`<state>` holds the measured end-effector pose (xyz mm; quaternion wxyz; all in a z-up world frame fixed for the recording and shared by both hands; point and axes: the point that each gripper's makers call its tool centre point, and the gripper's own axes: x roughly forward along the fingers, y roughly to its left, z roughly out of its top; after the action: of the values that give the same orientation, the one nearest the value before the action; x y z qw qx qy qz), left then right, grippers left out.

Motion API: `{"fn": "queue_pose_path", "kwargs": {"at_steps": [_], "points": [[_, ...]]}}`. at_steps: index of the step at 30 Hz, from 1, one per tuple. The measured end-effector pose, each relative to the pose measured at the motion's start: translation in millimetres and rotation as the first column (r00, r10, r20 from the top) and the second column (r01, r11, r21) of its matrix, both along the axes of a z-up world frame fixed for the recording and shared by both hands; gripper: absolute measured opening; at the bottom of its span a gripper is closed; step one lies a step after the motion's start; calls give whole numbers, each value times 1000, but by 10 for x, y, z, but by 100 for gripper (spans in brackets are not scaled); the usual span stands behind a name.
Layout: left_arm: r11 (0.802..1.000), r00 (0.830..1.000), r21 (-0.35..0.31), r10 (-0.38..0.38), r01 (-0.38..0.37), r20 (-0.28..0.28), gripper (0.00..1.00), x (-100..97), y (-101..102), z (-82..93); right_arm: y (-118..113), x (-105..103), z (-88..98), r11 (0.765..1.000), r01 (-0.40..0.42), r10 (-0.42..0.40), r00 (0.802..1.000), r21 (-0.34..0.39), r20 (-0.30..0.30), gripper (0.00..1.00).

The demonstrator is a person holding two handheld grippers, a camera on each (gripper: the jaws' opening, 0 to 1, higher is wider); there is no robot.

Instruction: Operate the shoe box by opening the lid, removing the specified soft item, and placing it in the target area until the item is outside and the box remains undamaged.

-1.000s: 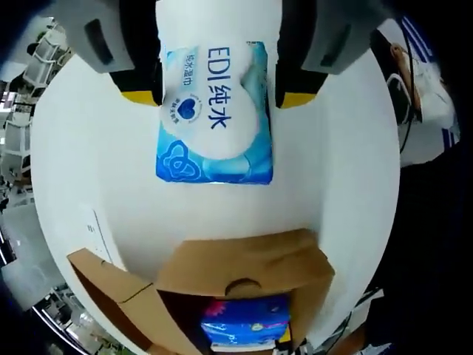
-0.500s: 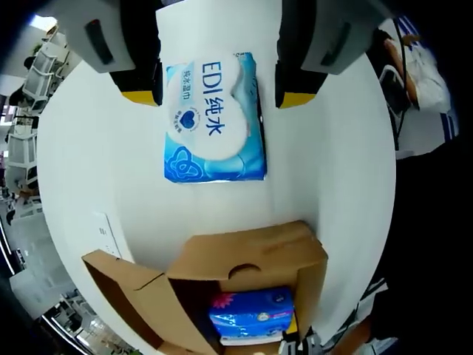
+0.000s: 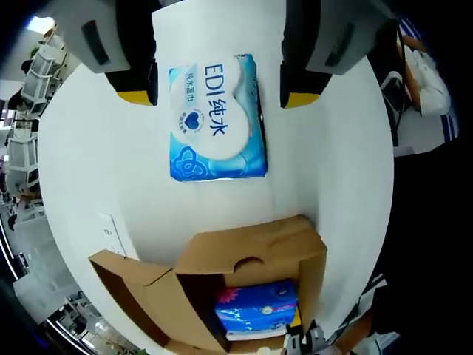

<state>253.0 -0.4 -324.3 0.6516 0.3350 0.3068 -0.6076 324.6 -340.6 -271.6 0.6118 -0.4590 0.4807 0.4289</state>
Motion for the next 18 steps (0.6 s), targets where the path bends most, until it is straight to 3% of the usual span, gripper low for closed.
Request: {"fn": "queue_pose_path", "kwargs": {"at_steps": [5,6,9,18], "points": [[1000,1000,0,-1,1,1,1,-2,0,0,13,2,8,1000,19,-19,1000,4,-9,72],[1000,1000,-1,-2,2,3,1,-3,1,-1,84,22,24,998,44,-43,999,52,-16,73],[1000,1000,-1,-3,3,3,1,-5,2,-1,125,46,34,997,-14,15,1000,77,-12,71],[1000,1000,5,4,-4,-7,1,-1,6,-3,182,18,64,996,-19,23,999,90,-34,66]]}}
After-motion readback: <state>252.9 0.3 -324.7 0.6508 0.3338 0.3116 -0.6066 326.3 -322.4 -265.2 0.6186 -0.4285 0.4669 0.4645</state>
